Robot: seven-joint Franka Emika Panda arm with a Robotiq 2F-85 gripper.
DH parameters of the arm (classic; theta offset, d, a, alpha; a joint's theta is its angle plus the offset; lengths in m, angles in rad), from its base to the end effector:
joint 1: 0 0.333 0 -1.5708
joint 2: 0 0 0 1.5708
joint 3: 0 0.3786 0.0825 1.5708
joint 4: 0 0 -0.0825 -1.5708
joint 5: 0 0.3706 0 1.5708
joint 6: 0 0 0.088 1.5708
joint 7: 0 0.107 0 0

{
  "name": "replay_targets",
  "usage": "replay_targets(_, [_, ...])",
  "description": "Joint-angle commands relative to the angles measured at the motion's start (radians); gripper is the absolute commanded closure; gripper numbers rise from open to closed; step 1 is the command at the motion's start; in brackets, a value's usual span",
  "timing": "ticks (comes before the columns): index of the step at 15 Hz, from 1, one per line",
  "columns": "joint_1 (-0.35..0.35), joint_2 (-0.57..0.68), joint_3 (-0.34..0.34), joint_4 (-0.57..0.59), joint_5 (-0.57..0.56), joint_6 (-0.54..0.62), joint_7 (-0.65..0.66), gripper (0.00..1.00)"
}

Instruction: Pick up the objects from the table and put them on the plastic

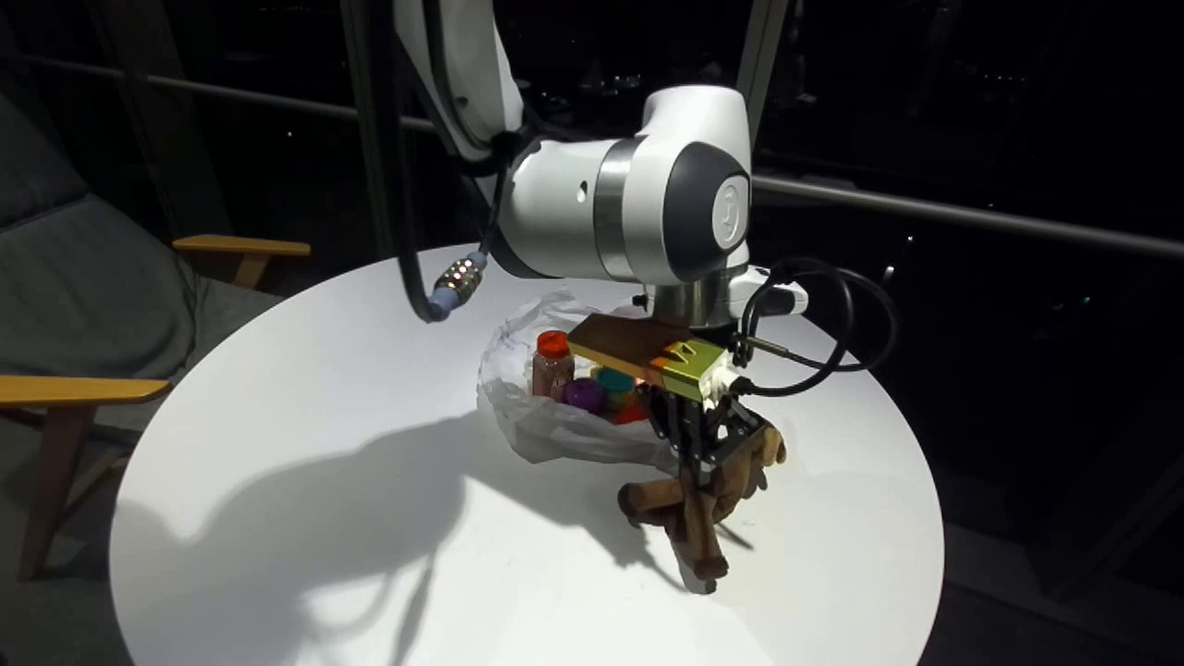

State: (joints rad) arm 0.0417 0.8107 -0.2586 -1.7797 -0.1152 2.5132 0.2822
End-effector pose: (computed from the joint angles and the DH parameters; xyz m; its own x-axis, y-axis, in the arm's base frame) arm 0.6673 -0.1246 0.1623 0.9454 -0.3258 -0.0080 -0.3129 -0.9143 0.2573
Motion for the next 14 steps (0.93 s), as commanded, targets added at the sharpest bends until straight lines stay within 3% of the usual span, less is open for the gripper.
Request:
replay_targets(1, [0.047, -0.219, -0.034, -0.2, -0.019, -0.029, 0.066, 0.97])
replay_targets(5, [0.082, -0.404, -0.039, -0.306, -0.058, -0.034, 0.125, 0.97])
replay_targets(7, [0.093, -0.484, -0.011, -0.31, -0.096, -0.057, 0.12, 0.97])
replay_targets(10, [0.103, -0.524, 0.06, -0.237, -0.119, -0.072, 0.111, 0.97])
replay_targets(14, [0.086, -0.459, 0.176, -0.095, -0.045, -0.054, 0.059, 0.97])
